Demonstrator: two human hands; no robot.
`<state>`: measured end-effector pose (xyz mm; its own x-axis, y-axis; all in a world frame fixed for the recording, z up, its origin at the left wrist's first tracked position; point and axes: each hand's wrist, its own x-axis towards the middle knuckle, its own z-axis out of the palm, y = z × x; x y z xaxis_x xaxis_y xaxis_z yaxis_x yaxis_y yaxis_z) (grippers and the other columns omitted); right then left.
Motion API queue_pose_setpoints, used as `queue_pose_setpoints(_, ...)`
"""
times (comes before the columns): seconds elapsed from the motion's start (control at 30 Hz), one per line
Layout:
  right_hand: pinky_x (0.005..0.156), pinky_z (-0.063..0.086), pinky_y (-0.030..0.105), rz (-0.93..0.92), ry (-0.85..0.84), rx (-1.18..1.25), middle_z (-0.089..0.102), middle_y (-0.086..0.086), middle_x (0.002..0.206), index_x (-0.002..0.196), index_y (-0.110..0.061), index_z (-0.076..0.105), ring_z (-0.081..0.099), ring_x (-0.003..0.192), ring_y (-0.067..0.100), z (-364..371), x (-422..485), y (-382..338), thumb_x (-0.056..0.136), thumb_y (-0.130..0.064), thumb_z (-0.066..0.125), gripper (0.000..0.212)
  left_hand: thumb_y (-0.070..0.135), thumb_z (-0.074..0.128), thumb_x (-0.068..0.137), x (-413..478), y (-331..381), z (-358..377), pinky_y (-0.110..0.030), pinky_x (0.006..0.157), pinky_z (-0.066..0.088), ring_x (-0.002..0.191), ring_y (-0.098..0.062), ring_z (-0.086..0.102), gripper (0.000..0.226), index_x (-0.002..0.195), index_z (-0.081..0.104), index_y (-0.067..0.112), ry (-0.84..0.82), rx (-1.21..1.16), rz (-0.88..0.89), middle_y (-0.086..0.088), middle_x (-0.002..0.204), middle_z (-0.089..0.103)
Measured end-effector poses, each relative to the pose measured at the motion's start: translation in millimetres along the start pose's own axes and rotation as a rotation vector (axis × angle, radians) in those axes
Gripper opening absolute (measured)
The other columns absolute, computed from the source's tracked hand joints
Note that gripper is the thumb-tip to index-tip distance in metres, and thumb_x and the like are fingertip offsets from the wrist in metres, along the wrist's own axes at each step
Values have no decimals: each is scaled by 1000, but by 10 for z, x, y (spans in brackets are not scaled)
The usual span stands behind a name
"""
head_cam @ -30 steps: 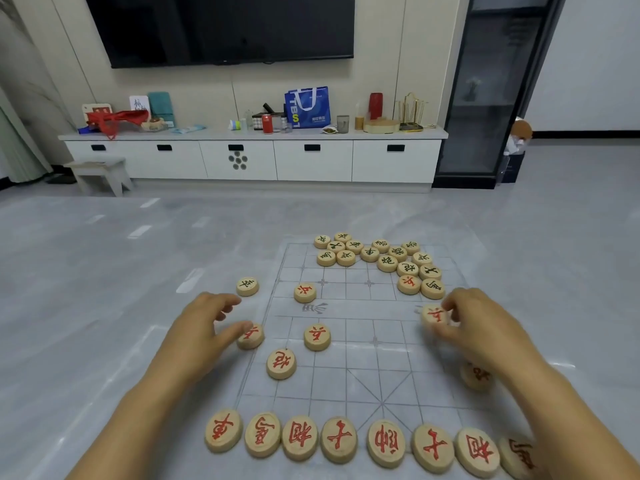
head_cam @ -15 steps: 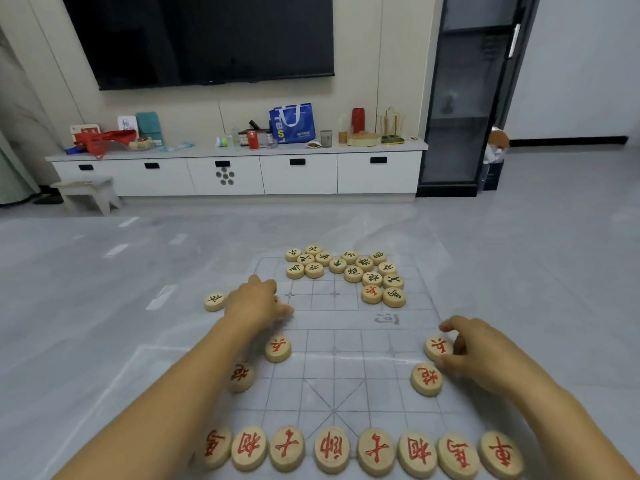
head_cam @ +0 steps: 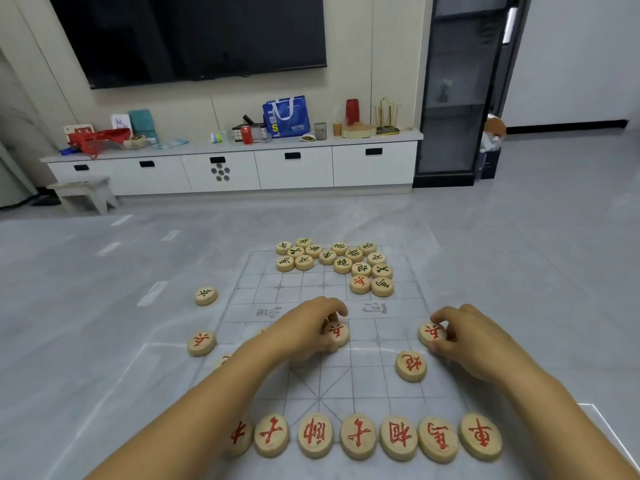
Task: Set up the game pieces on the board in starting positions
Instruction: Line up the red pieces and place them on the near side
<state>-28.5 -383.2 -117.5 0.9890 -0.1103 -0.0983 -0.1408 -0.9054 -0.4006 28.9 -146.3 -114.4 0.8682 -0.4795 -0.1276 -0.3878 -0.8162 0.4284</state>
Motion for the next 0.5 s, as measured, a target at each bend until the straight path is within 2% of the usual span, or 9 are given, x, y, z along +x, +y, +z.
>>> queue_pose_setpoints(0.13, 79, 46, 28, 9, 7, -7, 47, 2, 119, 123, -22, 48, 55, 98, 18, -9, -8, 9, 88, -40, 54, 40, 20, 64, 83, -96, -74, -80, -29, 93, 45, 107, -16, 52, 36, 118, 54, 22, 47, 94, -29, 5, 118, 54)
queue_pose_setpoints(0.27, 80, 45, 28, 14, 63, 15, 48, 3, 119, 122, -19, 49, 54, 100, 20, -45, -11, 18, 89, -37, 55, 39, 13, 67, 79, -139, -197, -407, -32, 87, 47, 93, -15, 57, 23, 100, 62, 19, 266, -61, -33, 4, 100, 59)
queue_pose_setpoints(0.37, 81, 45, 30, 5, 72, 24, 49, 3, 117, 122, -18, 49, 54, 99, 20, -59, -18, 11, 89, -36, 55, 38, 17, 69, 78, -165, -199, -491, -31, 87, 49, 93, -12, 58, 26, 101, 61, 24, 188, -64, -40, 7, 102, 60)
queue_pose_setpoints(0.5, 82, 46, 30, -46, 79, 76, 51, -1, 115, 118, -19, 52, 54, 96, 17, -31, -33, -104, 87, -36, 57, 36, 21, 67, 81, -183, -76, -252, -29, 95, 43, 100, -11, 53, 34, 113, 58, 26, 47, 33, -62, 8, 108, 56)
